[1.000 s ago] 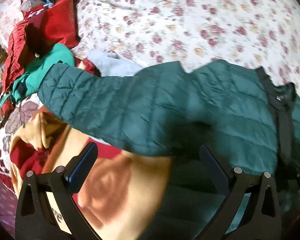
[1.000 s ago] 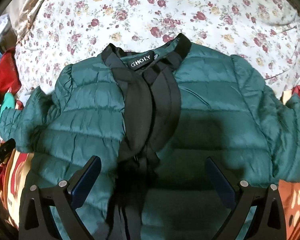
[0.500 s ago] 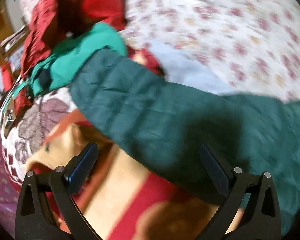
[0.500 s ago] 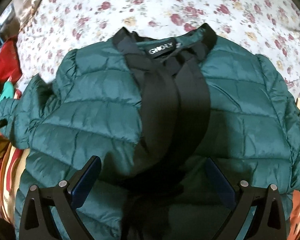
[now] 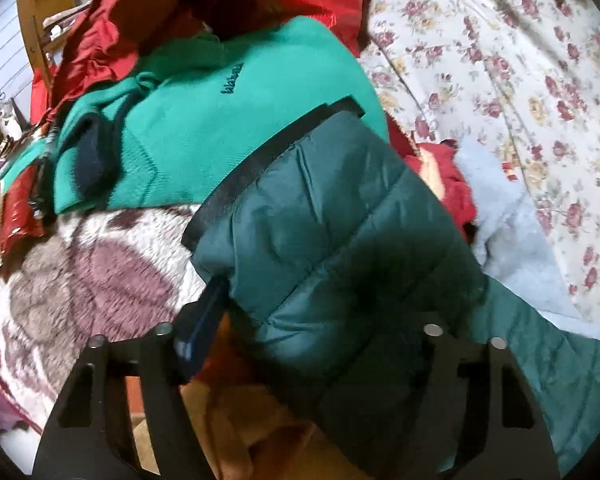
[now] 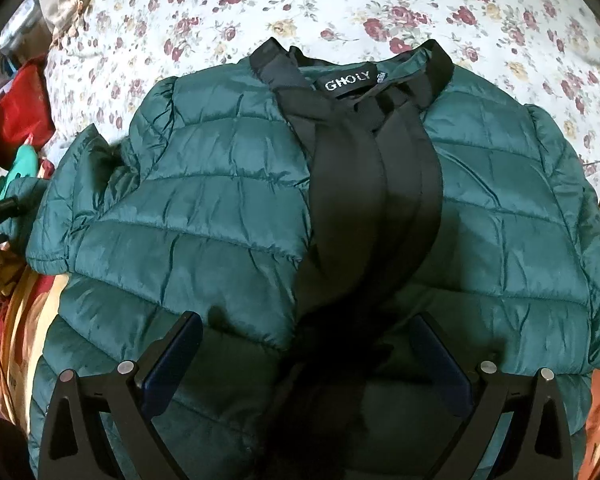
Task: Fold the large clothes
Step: 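Grasp the jacket sleeve with the left gripper and fold it across the body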
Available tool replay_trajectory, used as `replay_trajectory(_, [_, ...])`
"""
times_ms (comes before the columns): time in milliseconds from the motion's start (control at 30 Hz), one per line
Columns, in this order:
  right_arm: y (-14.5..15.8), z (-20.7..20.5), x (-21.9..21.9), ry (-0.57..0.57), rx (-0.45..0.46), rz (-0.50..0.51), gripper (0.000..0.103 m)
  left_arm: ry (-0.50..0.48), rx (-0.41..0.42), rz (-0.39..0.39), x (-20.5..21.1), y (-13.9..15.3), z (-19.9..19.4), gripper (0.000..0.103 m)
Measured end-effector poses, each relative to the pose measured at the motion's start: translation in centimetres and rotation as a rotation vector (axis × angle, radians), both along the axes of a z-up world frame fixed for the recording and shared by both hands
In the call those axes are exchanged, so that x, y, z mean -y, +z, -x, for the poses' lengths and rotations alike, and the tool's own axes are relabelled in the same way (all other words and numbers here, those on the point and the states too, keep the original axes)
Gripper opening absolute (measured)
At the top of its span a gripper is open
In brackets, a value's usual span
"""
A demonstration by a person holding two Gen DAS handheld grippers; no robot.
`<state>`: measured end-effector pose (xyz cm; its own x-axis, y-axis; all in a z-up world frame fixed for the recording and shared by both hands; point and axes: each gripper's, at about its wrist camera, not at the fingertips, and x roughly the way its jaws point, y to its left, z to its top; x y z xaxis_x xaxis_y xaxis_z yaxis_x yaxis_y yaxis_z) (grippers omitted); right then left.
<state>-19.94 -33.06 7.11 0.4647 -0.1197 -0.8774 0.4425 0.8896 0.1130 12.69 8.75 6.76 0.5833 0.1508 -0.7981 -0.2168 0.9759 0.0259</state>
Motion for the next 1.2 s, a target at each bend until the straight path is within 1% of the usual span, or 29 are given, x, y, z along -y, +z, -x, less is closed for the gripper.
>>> replay_trajectory(33, [0.0, 0.0, 0.0, -0.003, 0.001, -0.003, 0.103, -0.001, 0.016, 0.004, 0.0, 0.0, 0.0, 0.05])
replay_trajectory(67, [0.0, 0.0, 0.0, -0.004, 0.002, -0.008, 0.103, -0.004, 0.03, 0.01, 0.2, 0.2, 0.0, 0.041])
replay_trajectory(100, [0.0, 0.1, -0.1, -0.004, 0.001, -0.009, 0.103, -0.008, 0.036, 0.017, 0.3, 0.6, 0.1, 0.023])
replay_trajectory(133, [0.0, 0.1, -0.1, -0.003, 0.0, -0.007, 0.103, -0.011, 0.043, 0.032, 0.4, 1.0, 0.2, 0.011])
replay_trajectory(167, [0.0, 0.0, -0.1, -0.003, 0.001, -0.007, 0.103, -0.017, 0.059, 0.058, 0.6, 1.7, 0.6, 0.011])
replay_trajectory(200, [0.0, 0.2, -0.1, -0.005, 0.004, -0.012, 0.103, -0.029, 0.078, 0.079, 0.8, 2.4, 1.3, 0.008])
replay_trajectory(267, [0.2, 0.9, 0.1, -0.013, 0.009, -0.029, 0.103, -0.08, 0.123, 0.11, 1.9, 4.4, 2.8, 0.008])
replay_trajectory(333, [0.6, 1.3, 0.2, -0.018, 0.015, -0.037, 0.103, -0.149, 0.164, 0.115, 3.7, 6.2, 4.7, 0.008])
replay_trajectory(400, [1.0, 1.6, 0.2, -0.02, 0.02, -0.034, 0.103, -0.229, 0.188, 0.121, 6.0, 7.5, 7.1, 0.008])
replay_trajectory(500, [1.7, 2.5, 0.3, -0.021, 0.024, -0.015, 0.103, -0.345, 0.199, 0.134, 9.4, 8.7, 10.2, 0.007])
replay_trajectory(667, [3.3, 4.6, 1.3, -0.047, 0.047, 0.009, 0.103, -0.523, 0.234, 0.121, 15.0, 10.4, 16.2, 0.007])
replay_trajectory(767, [3.7, 5.9, 2.3, -0.068, 0.055, 0.004, 0.103, -0.612, 0.22, 0.133, 17.9, 10.6, 19.6, 0.007])
replay_trajectory(867, [3.8, 6.5, 3.2, -0.077, 0.044, 0.018, 0.103, -0.678, 0.199, 0.134, 20.5, 10.4, 22.6, 0.007])
replay_trajectory(1033, [4.1, 7.9, 5.5, -0.117, 0.052, 0.022, 0.103, -0.759, 0.161, 0.141, 24.4, 9.6, 26.4, 0.007])
replay_trajectory(1100, [4.1, 8.2, 6.7, -0.134, 0.056, 0.021, 0.103, -0.801, 0.151, 0.131, 26.3, 9.3, 27.9, 0.007])
replay_trajectory(1200, [4.7, 8.3, 9.4, -0.175, 0.05, 0.049, 0.103, -0.861, 0.134, 0.125, 28.9, 8.9, 30.0, 0.007])
